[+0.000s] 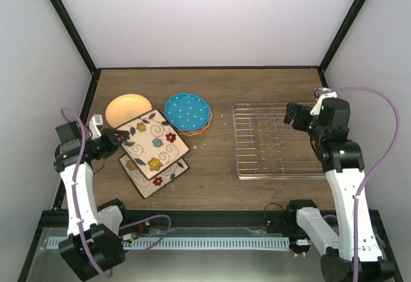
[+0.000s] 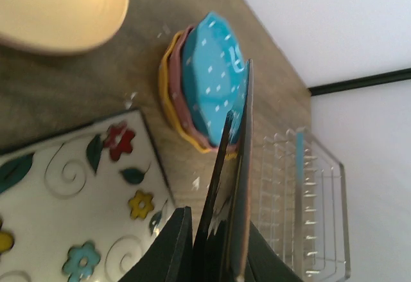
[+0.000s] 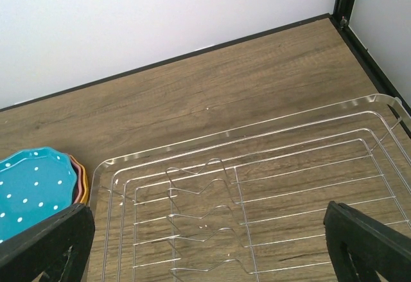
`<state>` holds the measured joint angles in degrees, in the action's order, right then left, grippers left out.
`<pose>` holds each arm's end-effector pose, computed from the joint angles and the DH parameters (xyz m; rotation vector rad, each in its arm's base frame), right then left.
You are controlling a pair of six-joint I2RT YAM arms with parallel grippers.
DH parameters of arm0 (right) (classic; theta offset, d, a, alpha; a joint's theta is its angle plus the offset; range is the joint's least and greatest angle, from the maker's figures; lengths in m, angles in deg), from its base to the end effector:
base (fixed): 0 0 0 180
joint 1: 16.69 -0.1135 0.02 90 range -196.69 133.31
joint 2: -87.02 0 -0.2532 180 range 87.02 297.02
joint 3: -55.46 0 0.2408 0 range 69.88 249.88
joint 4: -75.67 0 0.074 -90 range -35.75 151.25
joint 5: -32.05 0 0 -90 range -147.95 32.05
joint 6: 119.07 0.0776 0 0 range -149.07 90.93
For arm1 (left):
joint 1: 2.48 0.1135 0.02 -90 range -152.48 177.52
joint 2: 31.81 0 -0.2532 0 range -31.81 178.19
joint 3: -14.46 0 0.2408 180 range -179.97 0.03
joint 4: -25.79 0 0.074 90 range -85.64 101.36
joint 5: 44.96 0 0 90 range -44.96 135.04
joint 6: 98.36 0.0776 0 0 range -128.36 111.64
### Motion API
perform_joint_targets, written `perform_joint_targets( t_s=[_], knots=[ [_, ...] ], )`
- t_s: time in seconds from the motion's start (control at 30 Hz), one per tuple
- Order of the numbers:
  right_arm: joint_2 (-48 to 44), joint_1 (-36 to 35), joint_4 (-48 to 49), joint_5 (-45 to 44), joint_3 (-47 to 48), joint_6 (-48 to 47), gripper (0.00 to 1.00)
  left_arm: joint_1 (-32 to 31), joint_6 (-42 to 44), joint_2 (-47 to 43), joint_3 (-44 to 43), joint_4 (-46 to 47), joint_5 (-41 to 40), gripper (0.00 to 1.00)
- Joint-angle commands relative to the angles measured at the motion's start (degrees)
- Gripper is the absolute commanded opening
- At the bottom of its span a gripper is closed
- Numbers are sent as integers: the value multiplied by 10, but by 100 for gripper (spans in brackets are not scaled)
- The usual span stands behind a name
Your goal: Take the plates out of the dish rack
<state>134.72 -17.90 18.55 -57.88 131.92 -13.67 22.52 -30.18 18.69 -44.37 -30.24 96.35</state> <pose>0.1940 0.0042 0.3446 0.2550 2.0549 0.1797 0.1884 0.0210 0.2532 -0.4971 2.1735 -1.0289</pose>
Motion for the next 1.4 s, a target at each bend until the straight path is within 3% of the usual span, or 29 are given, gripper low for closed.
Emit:
perform_joint_targets(
  t_s=[0.0, 0.7, 0.93, 1.37],
  knots=[
    [-10, 3, 7, 6, 7, -8, 100, 11, 65, 2, 9, -73, 46, 4],
    [-18, 3, 2, -1, -3, -16, 100, 17, 77, 58, 48, -108, -60, 4],
    [-21, 4, 2, -4, -7, -13, 100, 18, 74, 76, 54, -113, -92, 20],
    [-20, 3, 11, -1, -13, -7, 100, 18, 78, 129, 46, -110, -109, 25]
  ],
)
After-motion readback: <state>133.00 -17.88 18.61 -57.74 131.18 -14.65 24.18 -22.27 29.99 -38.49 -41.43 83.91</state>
